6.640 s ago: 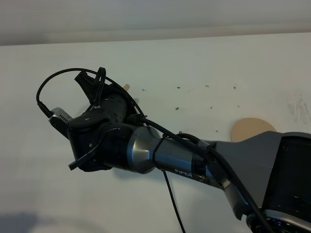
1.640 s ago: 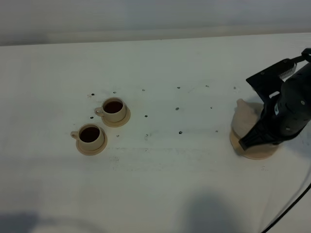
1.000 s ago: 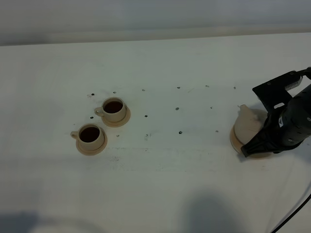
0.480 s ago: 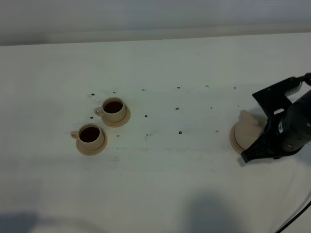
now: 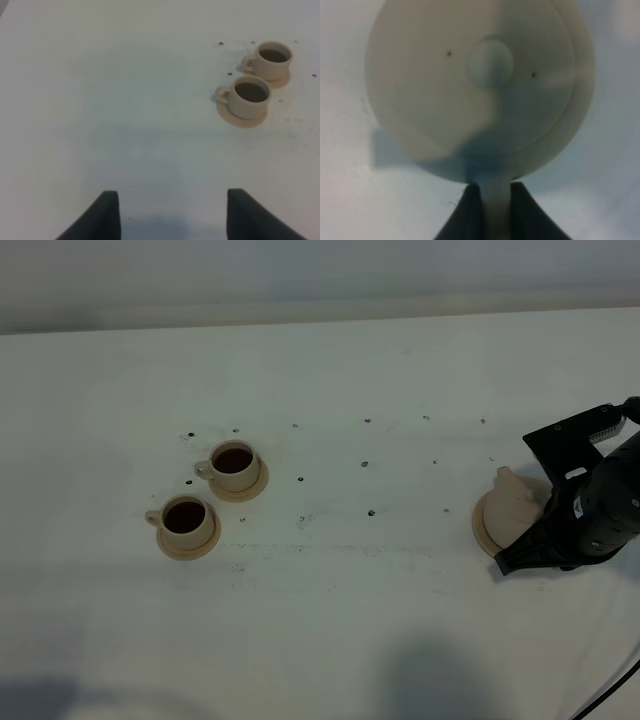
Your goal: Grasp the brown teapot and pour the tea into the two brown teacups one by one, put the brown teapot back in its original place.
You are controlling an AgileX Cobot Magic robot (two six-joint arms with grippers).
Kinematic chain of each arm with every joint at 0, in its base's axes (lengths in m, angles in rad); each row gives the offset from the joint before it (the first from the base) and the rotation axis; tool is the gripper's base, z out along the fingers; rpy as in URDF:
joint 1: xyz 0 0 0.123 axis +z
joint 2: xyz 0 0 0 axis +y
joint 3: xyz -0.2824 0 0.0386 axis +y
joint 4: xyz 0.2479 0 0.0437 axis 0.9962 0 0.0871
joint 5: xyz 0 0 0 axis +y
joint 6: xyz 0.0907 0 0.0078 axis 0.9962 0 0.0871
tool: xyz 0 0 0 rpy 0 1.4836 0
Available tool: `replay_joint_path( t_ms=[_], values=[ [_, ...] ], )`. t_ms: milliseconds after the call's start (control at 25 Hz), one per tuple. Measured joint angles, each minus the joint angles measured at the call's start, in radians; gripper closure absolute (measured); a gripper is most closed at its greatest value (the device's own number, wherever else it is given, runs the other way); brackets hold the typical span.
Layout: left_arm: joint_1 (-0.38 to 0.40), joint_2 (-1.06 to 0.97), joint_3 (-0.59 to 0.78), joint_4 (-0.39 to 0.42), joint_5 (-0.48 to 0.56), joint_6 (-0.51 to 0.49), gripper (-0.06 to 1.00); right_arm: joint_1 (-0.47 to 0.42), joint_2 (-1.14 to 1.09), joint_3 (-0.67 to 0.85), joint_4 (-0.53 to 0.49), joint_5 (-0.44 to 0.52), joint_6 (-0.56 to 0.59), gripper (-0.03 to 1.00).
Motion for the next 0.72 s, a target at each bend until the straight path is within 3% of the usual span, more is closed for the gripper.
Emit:
replay_joint_path(
  t_ms=[80,280,440,720],
  values=[
    [0.0,0.0,0.0,0.0,0.0,0.0,0.47,0.0,0.0,0.0,0.0,0.0,0.002,0.78],
    [0.0,0.0,0.0,0.0,0.0,0.0,0.47,0.0,-0.001,0.0,0.002,0.001,0.013,0.51],
    [0.0,0.0,0.0,0.0,0.0,0.0,0.47,0.001,-0.055,0.0,0.017,0.067,0.013,0.36],
    [0.0,0.0,0.0,0.0,0.0,0.0,0.47,0.001,-0.32,0.001,0.108,0.345,-0.02,0.37]
  ],
)
